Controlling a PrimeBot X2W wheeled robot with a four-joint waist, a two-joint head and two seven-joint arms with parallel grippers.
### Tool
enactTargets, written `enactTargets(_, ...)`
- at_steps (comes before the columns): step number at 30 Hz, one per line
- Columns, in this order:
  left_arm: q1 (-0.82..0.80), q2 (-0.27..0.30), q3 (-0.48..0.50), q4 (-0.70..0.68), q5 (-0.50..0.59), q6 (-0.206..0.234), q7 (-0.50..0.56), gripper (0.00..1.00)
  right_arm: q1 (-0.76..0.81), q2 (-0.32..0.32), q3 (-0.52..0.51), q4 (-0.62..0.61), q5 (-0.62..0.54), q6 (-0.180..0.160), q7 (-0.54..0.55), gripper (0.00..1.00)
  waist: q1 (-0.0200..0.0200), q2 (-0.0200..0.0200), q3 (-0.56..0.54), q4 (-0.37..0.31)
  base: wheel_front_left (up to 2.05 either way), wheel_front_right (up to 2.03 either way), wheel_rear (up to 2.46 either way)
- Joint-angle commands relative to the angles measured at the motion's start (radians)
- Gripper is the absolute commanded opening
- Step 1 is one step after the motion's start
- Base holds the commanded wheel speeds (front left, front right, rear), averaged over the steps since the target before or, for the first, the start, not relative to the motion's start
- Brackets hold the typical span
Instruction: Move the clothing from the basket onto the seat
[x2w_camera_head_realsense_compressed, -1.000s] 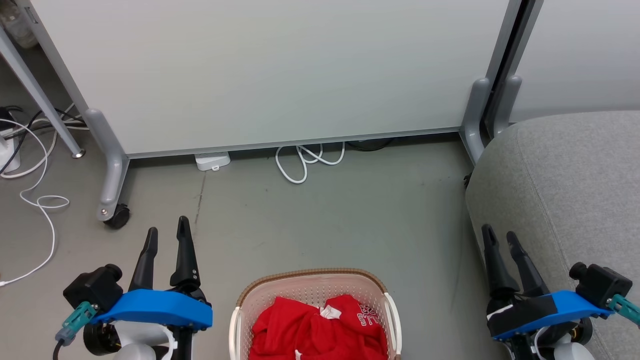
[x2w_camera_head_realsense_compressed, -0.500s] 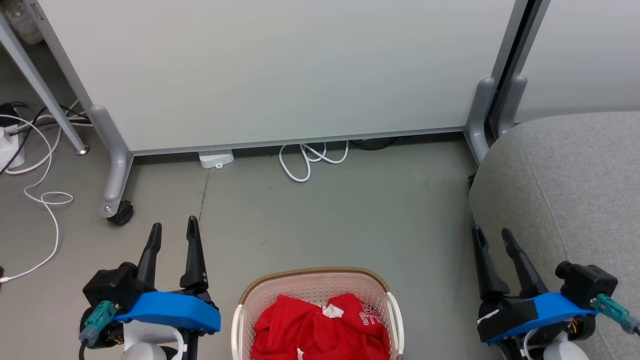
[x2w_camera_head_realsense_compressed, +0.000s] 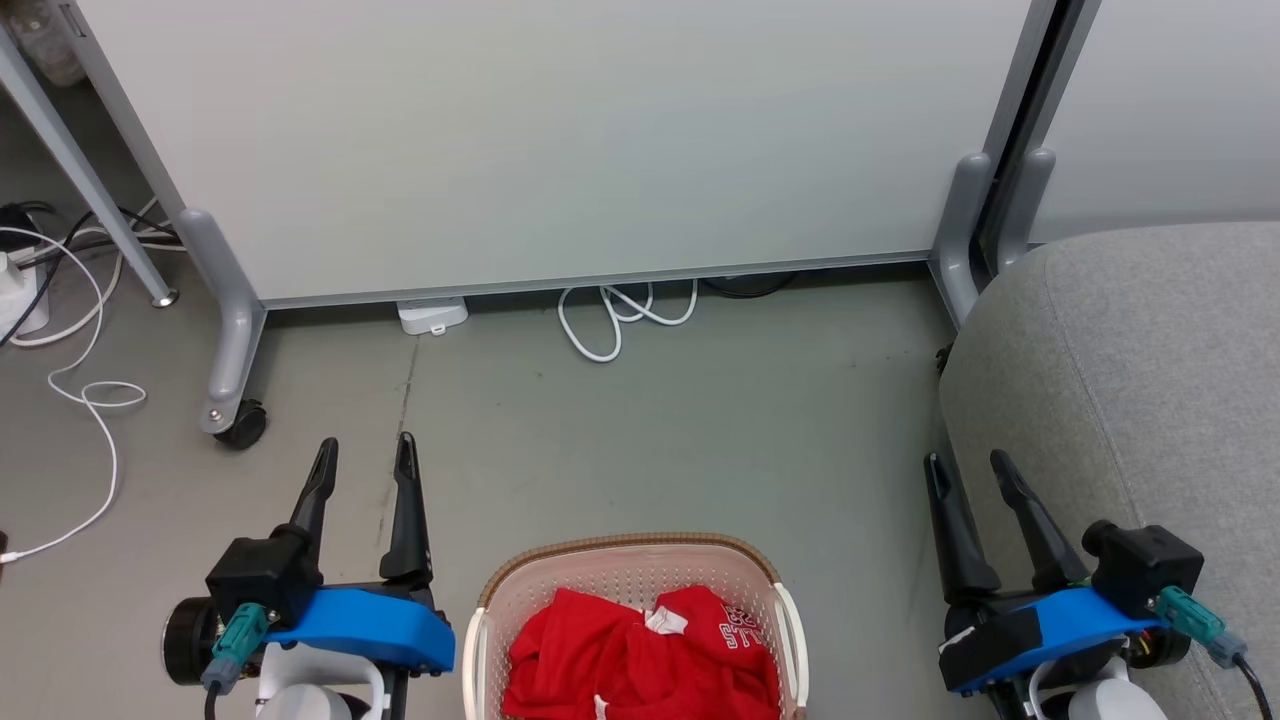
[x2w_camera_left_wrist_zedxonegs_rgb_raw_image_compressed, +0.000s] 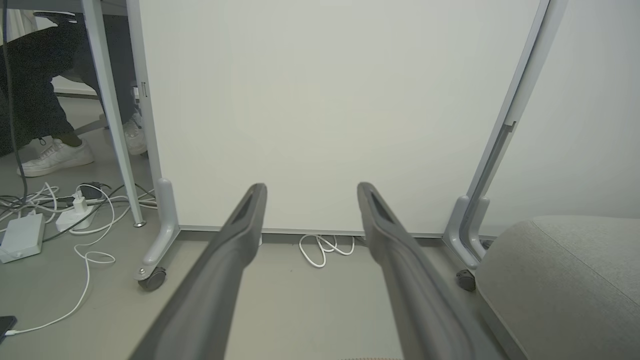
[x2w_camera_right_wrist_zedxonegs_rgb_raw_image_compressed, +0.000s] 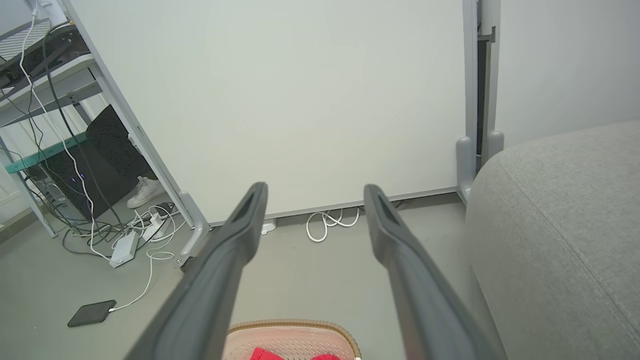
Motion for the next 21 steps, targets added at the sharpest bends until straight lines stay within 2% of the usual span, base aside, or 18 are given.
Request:
enactTargets(1, -0.020, 0.005, -0.002, -0.001, 0.020, 0.000, -0.008, 1.00, -0.017, -0.005, 0.002, -0.001, -0.025, 0.002, -0.008, 1.00, -0.0001, 0.0000, 0.000, 0.000, 0.00, 0.00, 0.00)
enactTargets(21, -0.021, -0.014, 0.003, 0.051, 0.152, -0.030, -0.048, 1.00, -0.014, -0.005, 0.023, 0.017, -0.186, 0.002, -0.048, 1.00, -0.0001, 0.0000, -0.002, 0.005, 0.00, 0.00, 0.00)
